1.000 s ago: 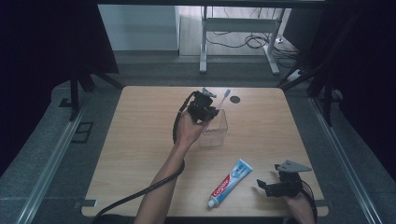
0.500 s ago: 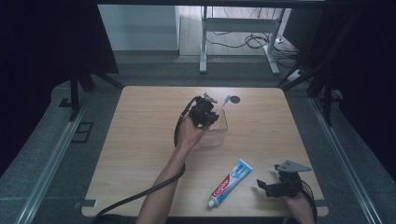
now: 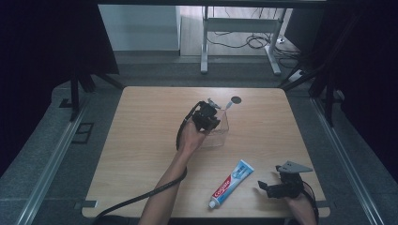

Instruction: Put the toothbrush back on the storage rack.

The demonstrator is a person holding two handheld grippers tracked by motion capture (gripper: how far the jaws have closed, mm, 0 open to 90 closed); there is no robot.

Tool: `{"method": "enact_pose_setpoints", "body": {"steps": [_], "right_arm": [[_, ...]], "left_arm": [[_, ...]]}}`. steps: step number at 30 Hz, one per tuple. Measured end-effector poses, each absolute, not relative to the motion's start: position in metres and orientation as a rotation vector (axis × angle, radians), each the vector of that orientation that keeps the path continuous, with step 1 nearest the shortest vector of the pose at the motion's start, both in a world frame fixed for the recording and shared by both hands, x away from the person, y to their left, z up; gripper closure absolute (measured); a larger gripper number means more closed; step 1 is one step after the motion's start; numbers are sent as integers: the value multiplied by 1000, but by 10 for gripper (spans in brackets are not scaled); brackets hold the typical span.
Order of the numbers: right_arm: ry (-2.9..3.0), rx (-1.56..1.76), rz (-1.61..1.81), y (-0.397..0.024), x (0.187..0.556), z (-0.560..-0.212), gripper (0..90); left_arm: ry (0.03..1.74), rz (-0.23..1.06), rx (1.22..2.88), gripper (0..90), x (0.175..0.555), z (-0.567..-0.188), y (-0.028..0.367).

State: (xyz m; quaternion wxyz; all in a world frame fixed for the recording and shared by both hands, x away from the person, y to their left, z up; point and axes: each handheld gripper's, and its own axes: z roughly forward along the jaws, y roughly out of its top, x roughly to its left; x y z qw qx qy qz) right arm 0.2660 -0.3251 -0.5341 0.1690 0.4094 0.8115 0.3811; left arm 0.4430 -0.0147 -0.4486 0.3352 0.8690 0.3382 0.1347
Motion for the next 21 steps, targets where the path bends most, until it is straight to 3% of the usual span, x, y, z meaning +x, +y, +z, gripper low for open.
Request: {"method": "enact_pose_setpoints", "body": {"steps": [21], "right_arm": [[2319, 1165, 1077, -324, 266, -534, 0]], "left_arm": [[889, 385, 2361, 779, 441, -453, -21]]}}
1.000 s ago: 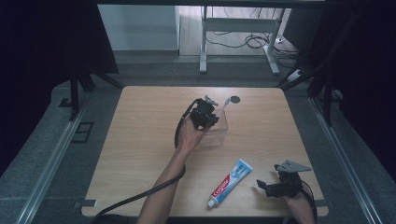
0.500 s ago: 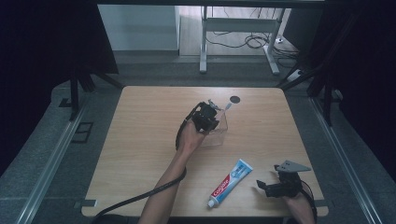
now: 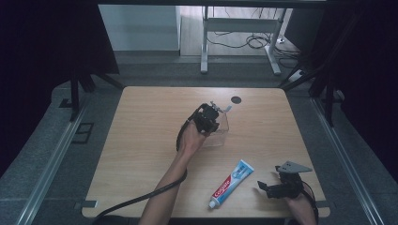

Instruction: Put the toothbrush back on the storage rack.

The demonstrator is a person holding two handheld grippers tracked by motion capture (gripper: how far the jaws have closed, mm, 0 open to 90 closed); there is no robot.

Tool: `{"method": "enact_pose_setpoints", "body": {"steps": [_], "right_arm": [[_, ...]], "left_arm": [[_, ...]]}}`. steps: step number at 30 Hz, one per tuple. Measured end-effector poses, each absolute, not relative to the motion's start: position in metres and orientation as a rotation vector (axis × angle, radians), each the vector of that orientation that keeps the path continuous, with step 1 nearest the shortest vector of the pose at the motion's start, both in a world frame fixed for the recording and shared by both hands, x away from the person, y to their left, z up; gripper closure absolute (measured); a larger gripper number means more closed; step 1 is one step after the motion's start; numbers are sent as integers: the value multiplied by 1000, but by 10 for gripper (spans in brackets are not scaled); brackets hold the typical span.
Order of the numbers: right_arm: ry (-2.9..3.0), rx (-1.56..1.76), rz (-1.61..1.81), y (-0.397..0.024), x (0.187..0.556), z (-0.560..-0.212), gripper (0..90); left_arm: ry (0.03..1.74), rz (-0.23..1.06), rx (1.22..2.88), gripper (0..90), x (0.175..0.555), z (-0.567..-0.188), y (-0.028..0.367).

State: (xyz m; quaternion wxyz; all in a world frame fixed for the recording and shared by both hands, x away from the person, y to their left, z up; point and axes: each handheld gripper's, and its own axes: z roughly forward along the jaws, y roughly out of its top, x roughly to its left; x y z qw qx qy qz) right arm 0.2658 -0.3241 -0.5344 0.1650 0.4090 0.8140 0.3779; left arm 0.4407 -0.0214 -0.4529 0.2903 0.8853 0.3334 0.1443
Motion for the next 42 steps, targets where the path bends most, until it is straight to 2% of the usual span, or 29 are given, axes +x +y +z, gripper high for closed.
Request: {"method": "enact_pose_setpoints", "body": {"steps": [4, 21, 37, 42], "right_arm": [[2321, 1167, 1074, -324, 266, -535, 0], [2318, 1160, 1076, -323, 266, -534, 0], [2326, 1160, 1073, -323, 266, -535, 0], [2326, 1160, 1071, -323, 266, -535, 0]], "left_arm": [[894, 392, 2378, 783, 440, -453, -22], [891, 372, 2325, 616, 436, -441, -17], [875, 336, 2274, 381, 428, -423, -6], [863, 348, 2268, 266, 424, -419, -2]]}}
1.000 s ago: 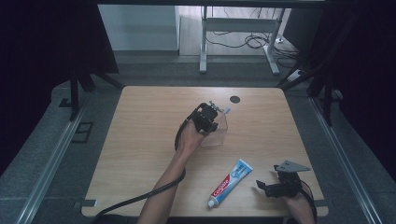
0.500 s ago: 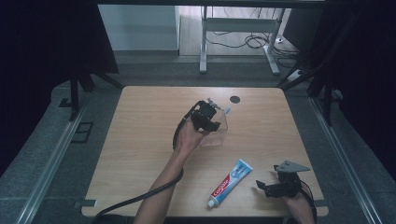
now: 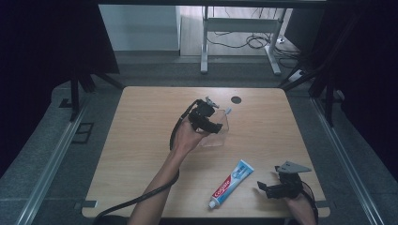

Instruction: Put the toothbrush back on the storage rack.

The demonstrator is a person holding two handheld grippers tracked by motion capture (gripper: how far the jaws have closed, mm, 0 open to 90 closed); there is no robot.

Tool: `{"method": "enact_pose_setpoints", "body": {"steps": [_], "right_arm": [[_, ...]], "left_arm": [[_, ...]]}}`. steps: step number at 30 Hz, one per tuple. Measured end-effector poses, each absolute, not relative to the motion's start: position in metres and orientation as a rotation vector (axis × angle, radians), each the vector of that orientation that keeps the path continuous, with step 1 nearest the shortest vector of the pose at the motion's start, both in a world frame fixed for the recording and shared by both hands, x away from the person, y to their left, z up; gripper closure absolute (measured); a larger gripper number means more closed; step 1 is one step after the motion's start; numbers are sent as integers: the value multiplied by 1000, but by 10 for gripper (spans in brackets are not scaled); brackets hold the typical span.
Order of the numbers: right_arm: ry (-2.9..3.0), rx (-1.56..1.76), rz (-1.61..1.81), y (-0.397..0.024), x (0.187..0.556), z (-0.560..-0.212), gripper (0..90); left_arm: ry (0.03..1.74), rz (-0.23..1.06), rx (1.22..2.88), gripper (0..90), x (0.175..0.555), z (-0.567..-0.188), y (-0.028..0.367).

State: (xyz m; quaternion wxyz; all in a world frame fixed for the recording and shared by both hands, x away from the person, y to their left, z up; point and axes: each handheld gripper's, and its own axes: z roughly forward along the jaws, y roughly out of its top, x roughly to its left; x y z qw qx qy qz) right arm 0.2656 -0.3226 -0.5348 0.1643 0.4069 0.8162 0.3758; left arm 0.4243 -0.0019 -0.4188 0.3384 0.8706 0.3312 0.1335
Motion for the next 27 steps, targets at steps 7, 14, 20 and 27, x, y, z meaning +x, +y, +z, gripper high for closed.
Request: {"method": "enact_pose_setpoints", "body": {"steps": [7, 14, 20, 27], "right_arm": [[2328, 1160, 1068, -322, 266, -535, 0], [2329, 1161, 1067, -322, 266, -535, 0], [2329, 1159, 1067, -322, 266, -535, 0], [2330, 1158, 1064, -322, 266, -535, 0]], "left_arm": [[828, 345, 2282, 147, 418, -415, 4], [828, 319, 2284, 129, 411, -412, 16], [819, 332, 2270, 128, 404, -409, 30], [797, 353, 2280, 127, 395, -411, 42]]}}
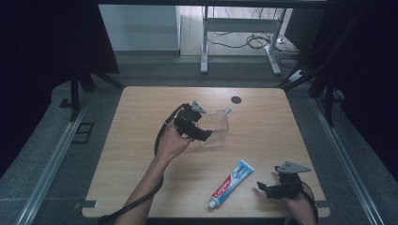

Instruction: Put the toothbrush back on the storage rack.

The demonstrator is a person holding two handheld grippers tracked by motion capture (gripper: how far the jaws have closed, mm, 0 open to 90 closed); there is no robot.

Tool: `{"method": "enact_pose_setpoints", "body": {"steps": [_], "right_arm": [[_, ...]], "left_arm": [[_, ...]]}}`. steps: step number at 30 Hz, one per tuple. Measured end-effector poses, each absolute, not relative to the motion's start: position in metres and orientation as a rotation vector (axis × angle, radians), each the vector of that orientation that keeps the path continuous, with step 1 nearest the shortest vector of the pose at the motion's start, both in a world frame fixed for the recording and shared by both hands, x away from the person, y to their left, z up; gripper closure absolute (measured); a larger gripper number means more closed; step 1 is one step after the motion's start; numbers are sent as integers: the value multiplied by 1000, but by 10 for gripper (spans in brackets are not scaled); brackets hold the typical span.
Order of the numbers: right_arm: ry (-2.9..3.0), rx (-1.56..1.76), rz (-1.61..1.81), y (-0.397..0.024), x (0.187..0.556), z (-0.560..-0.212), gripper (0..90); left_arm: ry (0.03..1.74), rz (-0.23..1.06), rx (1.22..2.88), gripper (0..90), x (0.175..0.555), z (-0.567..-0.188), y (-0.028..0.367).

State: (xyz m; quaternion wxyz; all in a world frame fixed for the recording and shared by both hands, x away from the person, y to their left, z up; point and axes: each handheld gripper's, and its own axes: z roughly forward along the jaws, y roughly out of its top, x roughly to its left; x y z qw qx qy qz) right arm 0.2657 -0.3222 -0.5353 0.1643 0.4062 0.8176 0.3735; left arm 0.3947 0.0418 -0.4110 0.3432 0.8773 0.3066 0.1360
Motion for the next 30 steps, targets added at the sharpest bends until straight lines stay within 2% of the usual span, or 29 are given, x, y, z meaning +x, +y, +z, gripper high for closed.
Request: {"method": "enact_pose_setpoints", "body": {"steps": [30], "right_arm": [[2326, 1145, 1064, -321, 265, -534, 0]], "left_arm": [[780, 344, 2262, 129, 358, -440, 77]]}}
